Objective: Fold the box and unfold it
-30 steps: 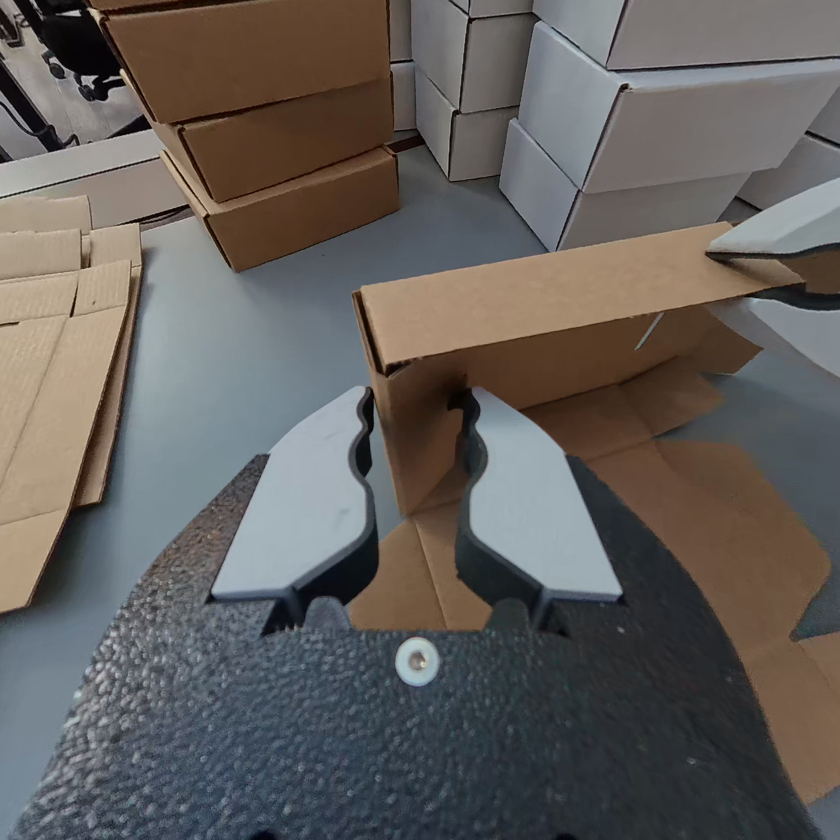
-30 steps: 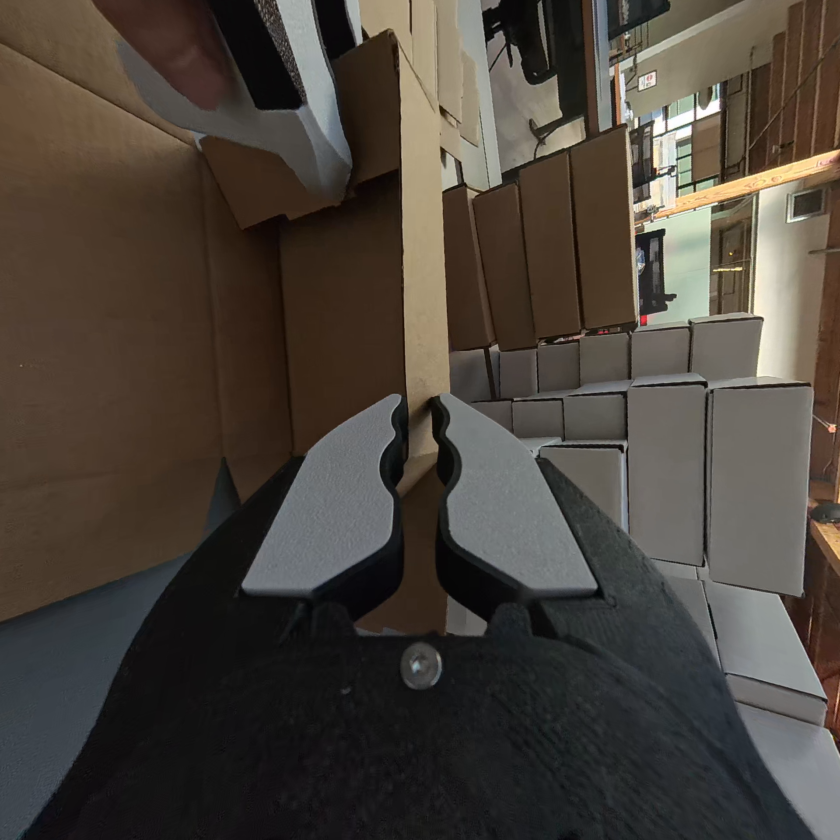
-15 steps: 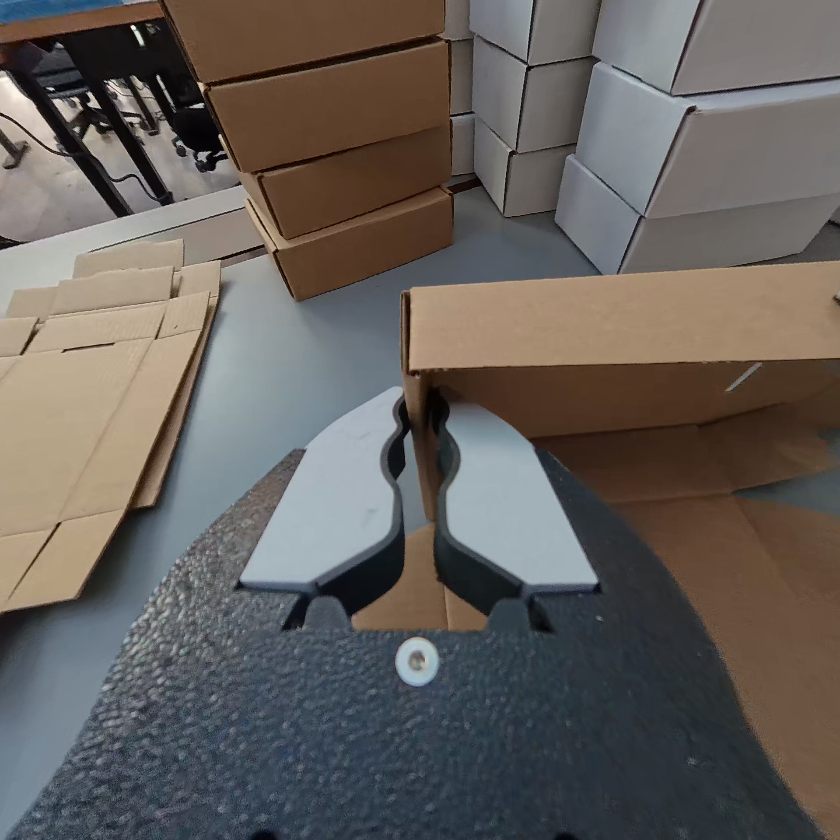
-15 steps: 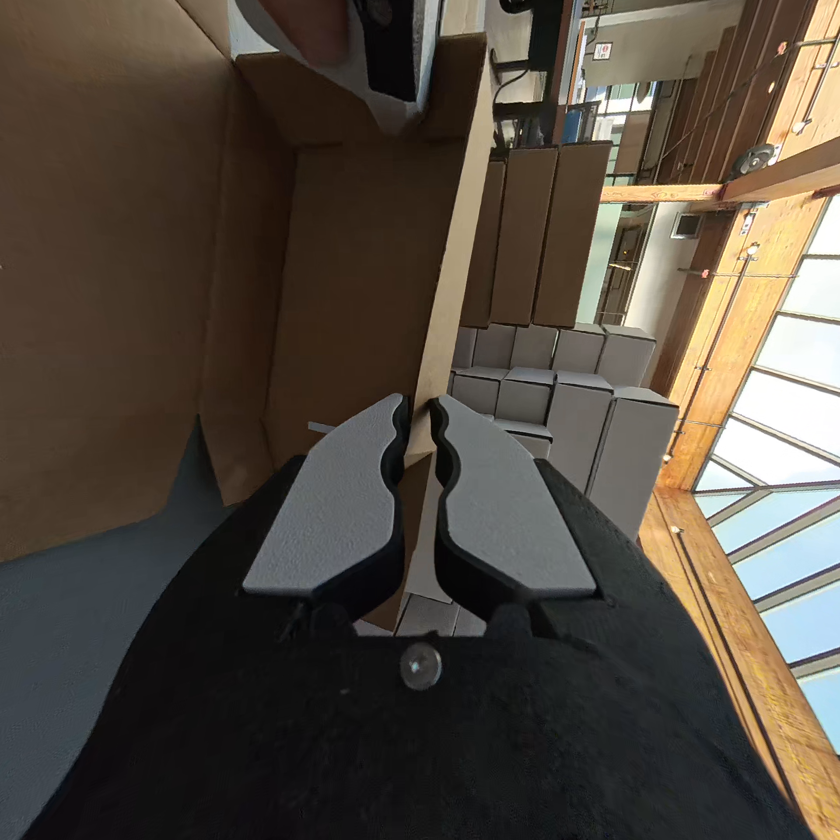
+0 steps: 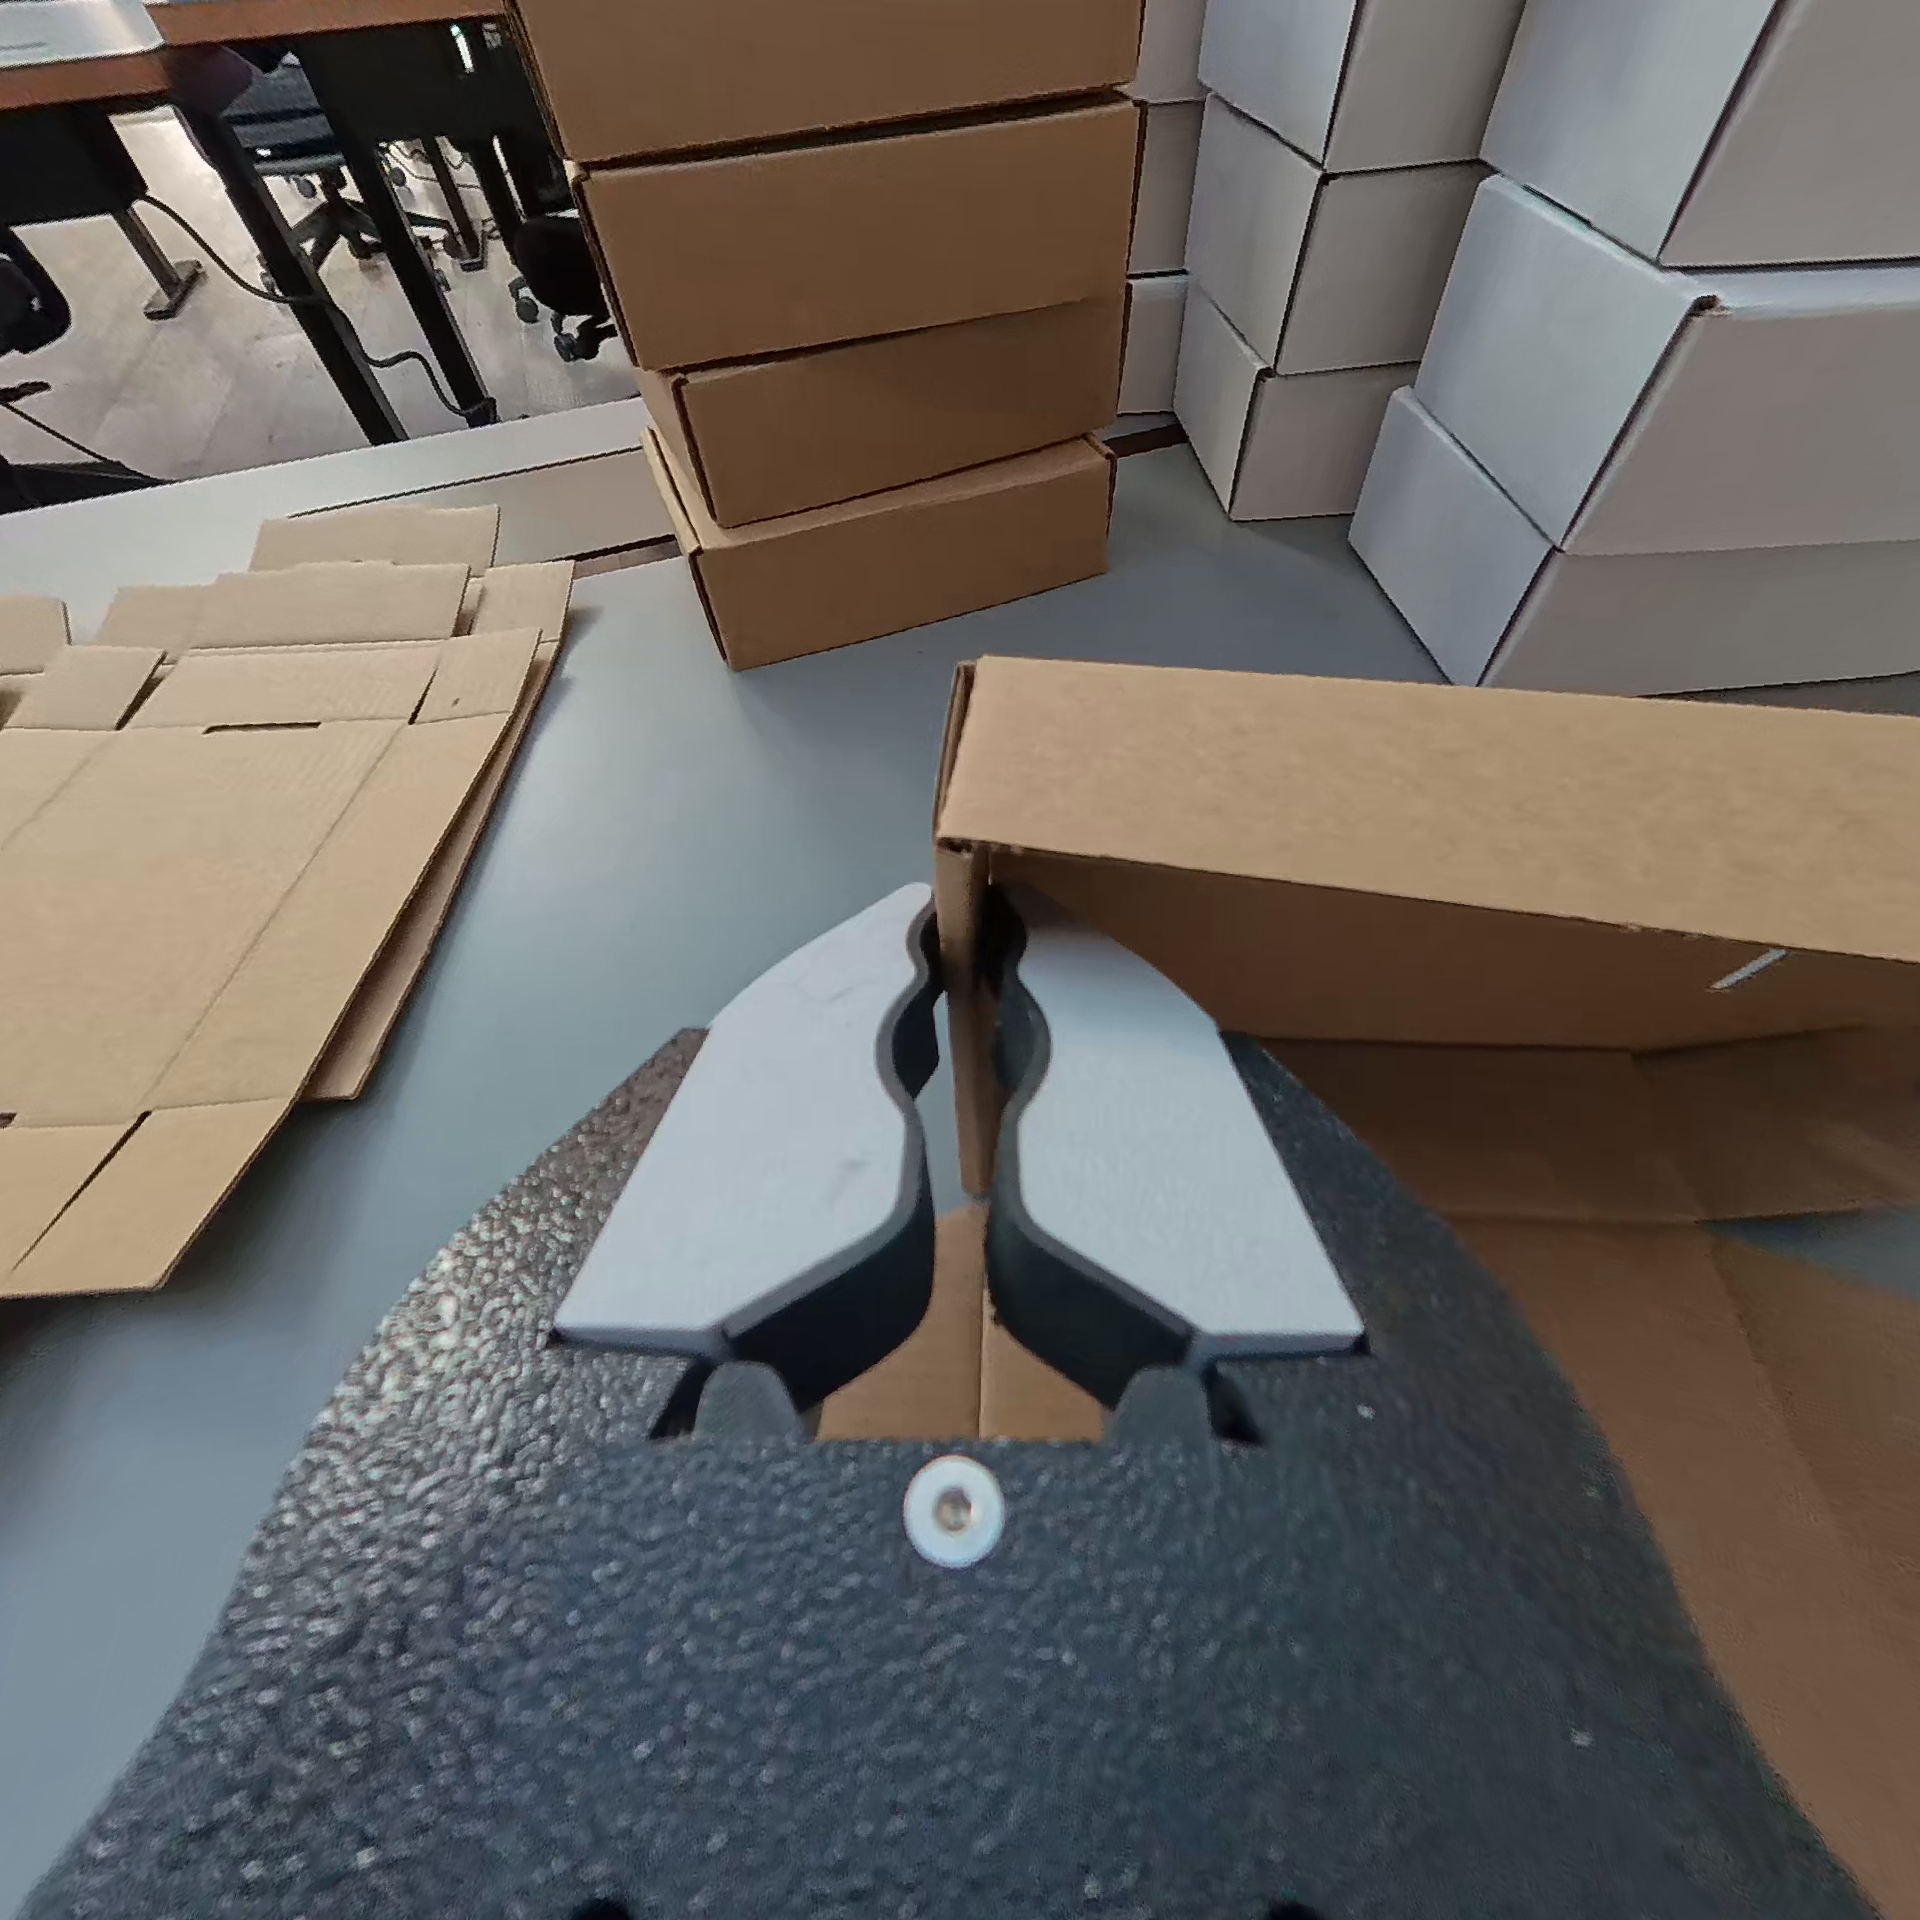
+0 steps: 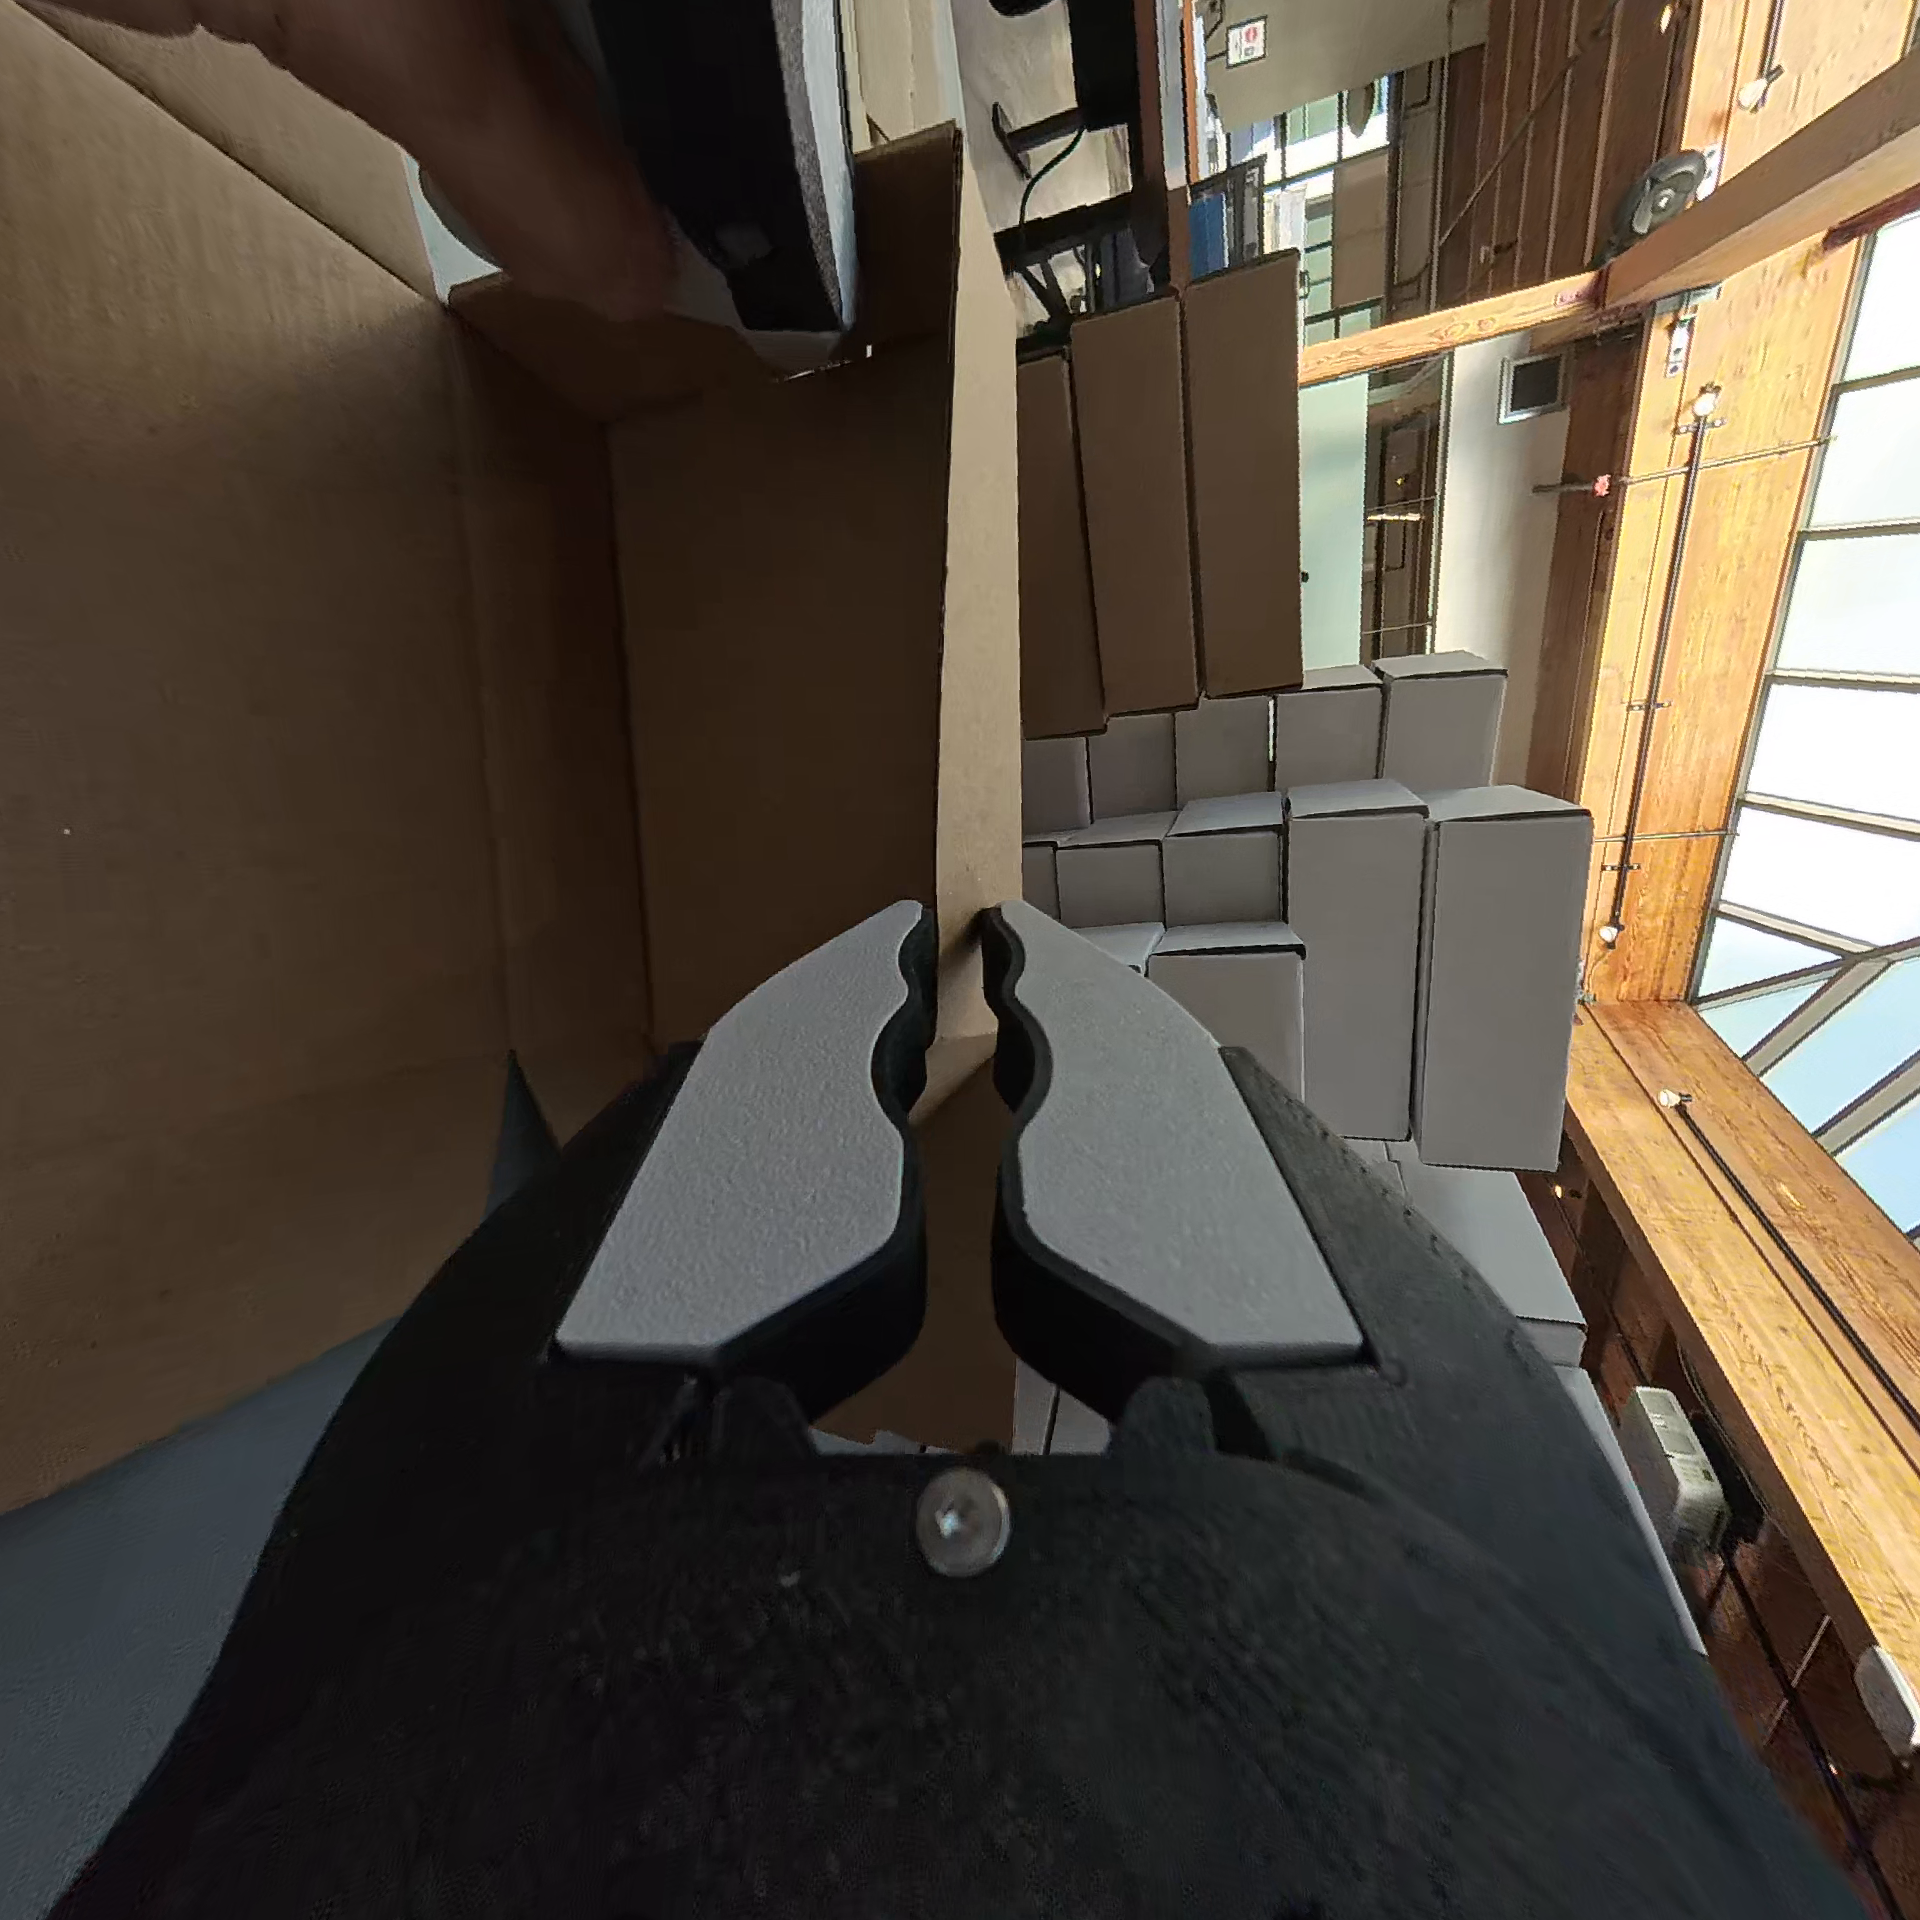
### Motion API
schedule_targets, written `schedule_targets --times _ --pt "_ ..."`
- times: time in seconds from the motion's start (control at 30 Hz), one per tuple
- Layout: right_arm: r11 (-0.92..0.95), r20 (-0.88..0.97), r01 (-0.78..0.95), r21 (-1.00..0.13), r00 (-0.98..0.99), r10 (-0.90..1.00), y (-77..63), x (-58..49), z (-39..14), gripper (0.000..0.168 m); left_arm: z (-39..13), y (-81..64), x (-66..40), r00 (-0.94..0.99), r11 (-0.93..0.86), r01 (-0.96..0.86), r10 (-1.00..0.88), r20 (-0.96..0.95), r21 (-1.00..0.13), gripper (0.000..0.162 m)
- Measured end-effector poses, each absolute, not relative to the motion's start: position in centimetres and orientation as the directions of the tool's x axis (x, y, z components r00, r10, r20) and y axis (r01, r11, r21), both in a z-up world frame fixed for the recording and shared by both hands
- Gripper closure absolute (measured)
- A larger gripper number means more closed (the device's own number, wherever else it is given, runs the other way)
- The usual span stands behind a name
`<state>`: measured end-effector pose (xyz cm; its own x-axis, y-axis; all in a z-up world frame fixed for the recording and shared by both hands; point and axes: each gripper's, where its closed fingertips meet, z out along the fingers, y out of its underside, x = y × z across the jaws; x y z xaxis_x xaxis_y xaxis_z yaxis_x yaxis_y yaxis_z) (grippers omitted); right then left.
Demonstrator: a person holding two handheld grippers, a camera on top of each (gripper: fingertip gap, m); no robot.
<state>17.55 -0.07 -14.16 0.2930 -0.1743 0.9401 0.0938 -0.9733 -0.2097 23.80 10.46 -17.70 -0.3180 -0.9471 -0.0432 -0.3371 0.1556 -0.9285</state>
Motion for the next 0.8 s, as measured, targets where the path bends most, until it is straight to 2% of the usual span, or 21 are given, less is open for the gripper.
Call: schedule_targets --times 0.2,0.3,0.37,0.4,0.47,0.5,0.7,0.8 --pt "-0.96 0.918 0.103 -0.261 0.336 -0.213 -0.2 17.7 -14.2 0.158 -17.7 10.4 23.8 -0.308 0.166 -0.33 -0.949 -0.06 -0.929 0.156" --pt "-0.944 0.858 0.092 -0.316 0.452 -0.243 -0.3 17.3 -14.8 0.135 -17.7 10.3 23.9 -0.317 0.16 -0.331 -0.947 -0.05 -0.93 0.156" --pt "-0.905 0.817 0.143 -0.4 0.503 -0.281 0.6 16.1 -13.5 0.138 -17.7 10.3 23.9 -0.317 0.163 -0.329 -0.947 -0.054 -0.93 0.156" --pt "-0.871 0.801 0.186 -0.455 0.512 -0.309 1.2 15.5 -12.2 0.144 -17.7 10.3 23.9 -0.317 0.162 -0.329 -0.947 -0.053 -0.93 0.156" --pt "-0.815 0.785 0.233 -0.531 0.498 -0.369 2.0 15.2 -9.6 0.168 -17.7 10.3 23.9 -0.319 0.159 -0.33 -0.947 -0.049 -0.93 0.156" --pt "-0.803 0.786 0.238 -0.546 0.478 -0.392 2.2 15.6 -8.7 0.168 -17.7 10.3 23.9 -0.319 0.159 -0.33 -0.947 -0.049 -0.93 0.156" --pt "-0.899 0.812 0.102 -0.425 0.482 -0.329 2.4 19.7 -12.5 0.168 -17.7 10.3 23.9 -0.313 0.167 -0.327 -0.948 -0.06 -0.93 0.156" --pt "-0.888 0.791 0.064 -0.454 0.489 -0.369 2.6 19.6 -13.2 0.168 -17.9 10.5 24.0 -0.302 0.165 -0.343 -0.951 -0.058 -0.925 0.155"
